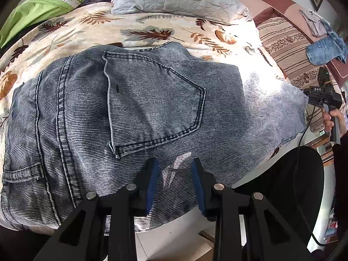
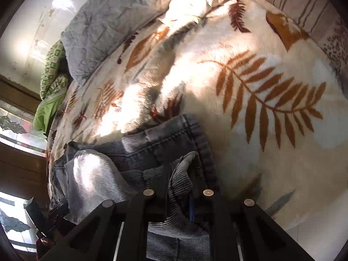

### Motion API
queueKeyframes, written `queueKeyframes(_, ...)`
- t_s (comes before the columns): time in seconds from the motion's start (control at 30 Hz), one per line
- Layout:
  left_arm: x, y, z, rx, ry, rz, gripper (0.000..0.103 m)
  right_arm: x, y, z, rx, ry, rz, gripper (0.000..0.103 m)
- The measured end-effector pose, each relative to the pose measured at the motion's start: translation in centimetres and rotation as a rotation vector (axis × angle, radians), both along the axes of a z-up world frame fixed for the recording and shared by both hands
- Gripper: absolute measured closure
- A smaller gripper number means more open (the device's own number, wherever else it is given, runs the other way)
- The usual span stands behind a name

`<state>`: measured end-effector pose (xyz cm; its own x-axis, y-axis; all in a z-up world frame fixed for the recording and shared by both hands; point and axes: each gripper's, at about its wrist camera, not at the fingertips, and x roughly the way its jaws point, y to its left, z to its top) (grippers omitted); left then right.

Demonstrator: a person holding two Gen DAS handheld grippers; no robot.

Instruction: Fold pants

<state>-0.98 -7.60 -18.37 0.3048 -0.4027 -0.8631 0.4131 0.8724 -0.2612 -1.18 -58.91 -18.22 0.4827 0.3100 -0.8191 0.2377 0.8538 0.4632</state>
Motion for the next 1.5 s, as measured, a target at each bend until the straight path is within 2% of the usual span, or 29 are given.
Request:
queueKeyframes(0.13,-0.2,0.0,-0.1,0.005,-0.013,0.014,0.071,-1.3,0.3,5.5,-0.049,-0.207,-0.028,0.092)
queueKeyframes(0.2,-0.4,0.0,-0.2,0.007,-0.026,0.021,0.071,-1.3,0.5,6.5,-0.087,-0.255,-0.05,0.092)
queueKeyframes(0.33,-1.0,-0.1,-0.3,0.022,-0.054,0.009,0.071,0.4,-0.7,2.9,-0.158,-0.177,-0.129,0.091)
queueKeyframes(0.43,-1.4,0.1,-0.1,0.029,-0.05,-0.007,0.071,0.0,-2.8,1.0,-0.059,-0.142,-0.238,0.089)
queueKeyframes(0.5,-1.4,0.4,-0.1,0.018,-0.038,-0.009,0.071,-0.8,-3.6,1.5,-0.005,-0.186,-0.312,0.088)
queueKeyframes(0.6,-1.4,0.6,-0.3,0.005,-0.031,-0.01,0.071,-1.7,-3.4,3.9,-0.116,-0.23,-0.357,0.088)
queueKeyframes(0.73,-1.6,0.6,-0.6,0.004,-0.032,-0.015,0.071,-1.7,-0.6,7.3,-0.173,-0.294,-0.22,0.088)
queueKeyframes(0.8,-1.6,0.7,-0.6,-0.005,-0.025,-0.01,0.071,-1.0,1.2,7.8,-0.178,-0.284,-0.143,0.088)
queueKeyframes(0.9,-1.7,1.1,-0.7,-0.022,-0.016,-0.004,0.071,0.8,3.8,5.7,-0.161,-0.184,-0.072,0.088)
queueKeyframes(1.03,-1.7,1.6,-0.2,-0.051,-0.005,-0.004,0.071,3.5,6.3,-0.7,-0.167,0.089,-0.001,0.088)
queueKeyframes(1.07,-1.6,1.8,0.2,-0.063,-0.005,-0.003,0.071,3.7,6.6,-1.3,-0.169,0.109,-0.005,0.088)
queueKeyframes(1.13,-1.6,2.6,1.5,-0.097,-0.037,0.003,0.071,3.7,7.6,-0.2,-0.2,0.067,-0.002,0.088)
queueKeyframes(1.23,-1.2,3.9,3.4,-0.084,-0.11,0.038,0.069,4.4,10.3,3.5,-0.137,-0.076,0.097,0.087)
queueKeyframes(1.33,-0.2,6.2,4.1,-0.085,-0.133,0.137,0.063,6.7,14.8,6.0,-0.077,-0.162,0.227,0.087)
queueKeyframes(1.4,0.5,7.7,3.8,-0.072,-0.116,0.209,0.061,9.0,18.3,6.3,-0.016,-0.174,0.31,0.086)
queueKeyframes(1.5,0.6,9.4,2.7,-0.015,-0.09,0.277,0.061,12.7,23.9,4.8,0.03,-0.144,0.409,0.086)
